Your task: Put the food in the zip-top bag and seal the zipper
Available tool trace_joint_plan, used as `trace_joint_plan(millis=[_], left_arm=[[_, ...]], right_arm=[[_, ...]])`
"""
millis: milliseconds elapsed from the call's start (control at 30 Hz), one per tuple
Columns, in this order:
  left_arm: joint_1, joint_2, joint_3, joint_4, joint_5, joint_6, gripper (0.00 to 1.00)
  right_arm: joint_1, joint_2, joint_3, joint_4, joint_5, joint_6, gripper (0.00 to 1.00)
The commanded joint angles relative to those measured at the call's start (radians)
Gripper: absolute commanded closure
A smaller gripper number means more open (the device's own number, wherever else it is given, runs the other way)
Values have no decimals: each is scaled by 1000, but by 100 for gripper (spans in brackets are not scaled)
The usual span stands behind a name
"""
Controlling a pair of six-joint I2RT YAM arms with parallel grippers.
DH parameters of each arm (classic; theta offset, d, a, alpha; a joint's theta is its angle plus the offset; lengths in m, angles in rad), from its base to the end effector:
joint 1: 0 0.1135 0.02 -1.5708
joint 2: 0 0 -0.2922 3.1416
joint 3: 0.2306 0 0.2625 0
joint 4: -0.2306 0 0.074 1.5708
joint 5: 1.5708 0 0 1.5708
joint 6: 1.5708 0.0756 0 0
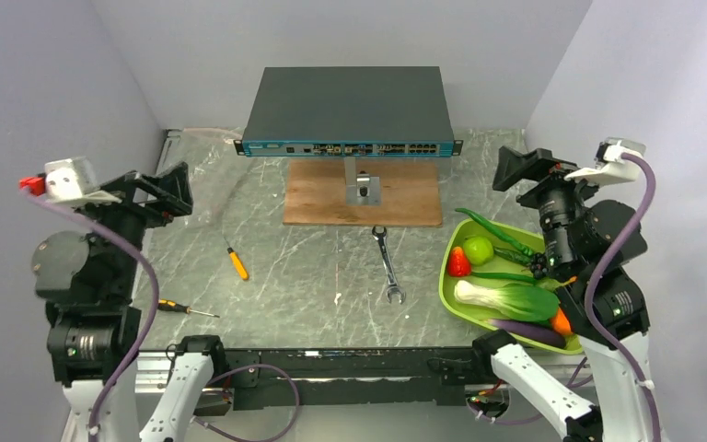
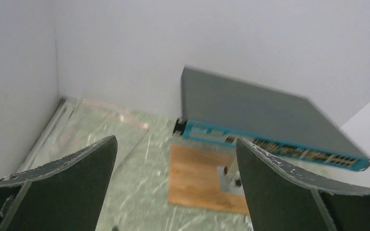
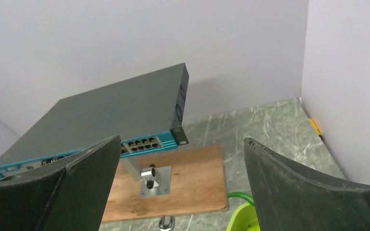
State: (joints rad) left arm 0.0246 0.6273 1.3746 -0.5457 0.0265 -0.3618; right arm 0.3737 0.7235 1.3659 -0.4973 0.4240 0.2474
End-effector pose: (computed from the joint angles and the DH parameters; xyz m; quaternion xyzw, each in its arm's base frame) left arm 0.0767 -0.0001 0.5327 -0.1113 0.6225 -0.1382 0.7622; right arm 0.1148 0.0116 0.5287 0.1185 0.6481 0.0950 0.7462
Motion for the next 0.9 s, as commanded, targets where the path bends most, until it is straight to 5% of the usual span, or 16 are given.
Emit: trace_joint_plan(millis=[0, 333, 600, 867], left_arm=[[3, 37, -131, -130, -102, -19, 1], [11, 217, -451, -115, -309, -306, 1], [148, 454, -686, 377, -187, -530, 1], [245, 756, -638, 632, -129, -605, 1]], right_arm=[[-2, 36, -26, -19, -27, 17, 0], [-2, -60, -195, 130, -72, -29, 0], [4, -63, -206, 148, -82, -6, 0], [5, -68, -208, 154, -105, 11, 0]])
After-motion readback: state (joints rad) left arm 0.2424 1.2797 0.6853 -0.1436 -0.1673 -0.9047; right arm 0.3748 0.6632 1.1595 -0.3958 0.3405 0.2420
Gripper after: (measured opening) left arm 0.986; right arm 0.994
